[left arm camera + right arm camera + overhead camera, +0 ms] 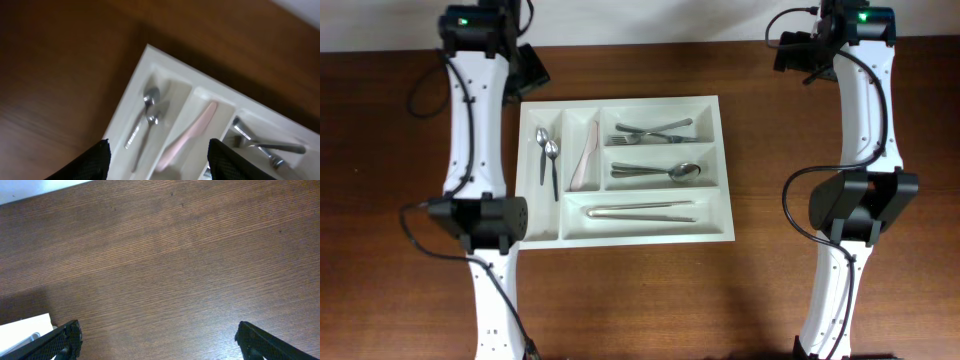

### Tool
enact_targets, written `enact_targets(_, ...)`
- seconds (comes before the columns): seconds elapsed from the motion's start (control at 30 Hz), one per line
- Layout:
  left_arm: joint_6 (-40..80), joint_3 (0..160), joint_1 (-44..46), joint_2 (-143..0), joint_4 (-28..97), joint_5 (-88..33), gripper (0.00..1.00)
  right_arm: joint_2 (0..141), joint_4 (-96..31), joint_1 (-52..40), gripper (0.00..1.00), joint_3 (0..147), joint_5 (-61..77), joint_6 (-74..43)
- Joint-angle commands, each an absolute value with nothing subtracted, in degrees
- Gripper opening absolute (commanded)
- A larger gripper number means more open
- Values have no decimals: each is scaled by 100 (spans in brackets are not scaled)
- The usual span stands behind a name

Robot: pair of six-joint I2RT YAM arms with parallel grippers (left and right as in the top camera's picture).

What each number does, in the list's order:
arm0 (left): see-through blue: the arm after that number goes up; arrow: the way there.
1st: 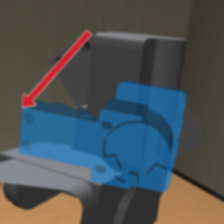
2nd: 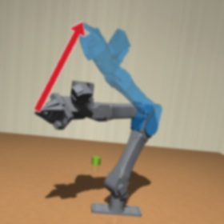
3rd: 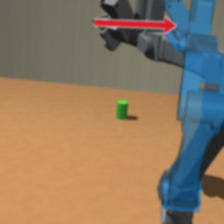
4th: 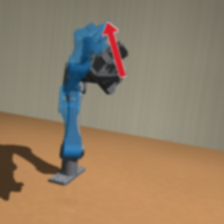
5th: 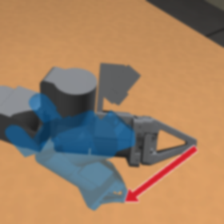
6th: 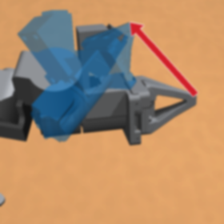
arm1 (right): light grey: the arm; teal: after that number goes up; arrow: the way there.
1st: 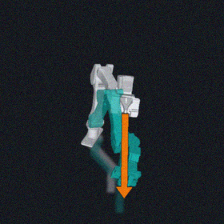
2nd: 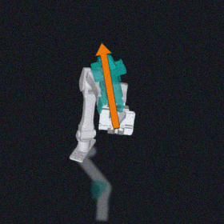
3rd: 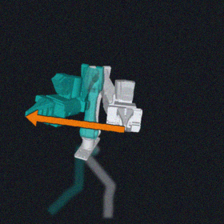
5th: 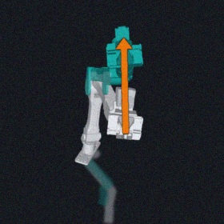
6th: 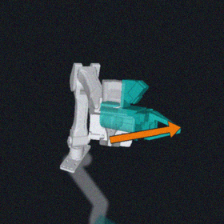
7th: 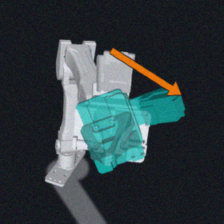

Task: Pack container

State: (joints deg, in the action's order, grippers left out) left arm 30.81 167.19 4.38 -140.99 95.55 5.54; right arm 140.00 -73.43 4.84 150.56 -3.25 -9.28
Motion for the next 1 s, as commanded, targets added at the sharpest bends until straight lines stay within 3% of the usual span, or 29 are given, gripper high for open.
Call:
enact_targets(0.0, 2545, 16816, 408, -13679, 9456, 1105, 65, 14000, -7347, 454, 99, 15043, -414, -993)
enact_targets(0.33, 1055, 16816, 342, -13500, 9188, 1330, 70, 14000, -7347, 454, 99, 15043, -414, -993)
enact_targets(0.63, -1035, 16813, 204, -13500, 8897, 1337, 75, 14000, -7347, 454, 99, 15043, -414, -993)
enact_targets(0.97, -1297, 16604, -878, -13502, 8914, 1105, 79, 14000, -7347, 454, 99, 15043, -414, -993)
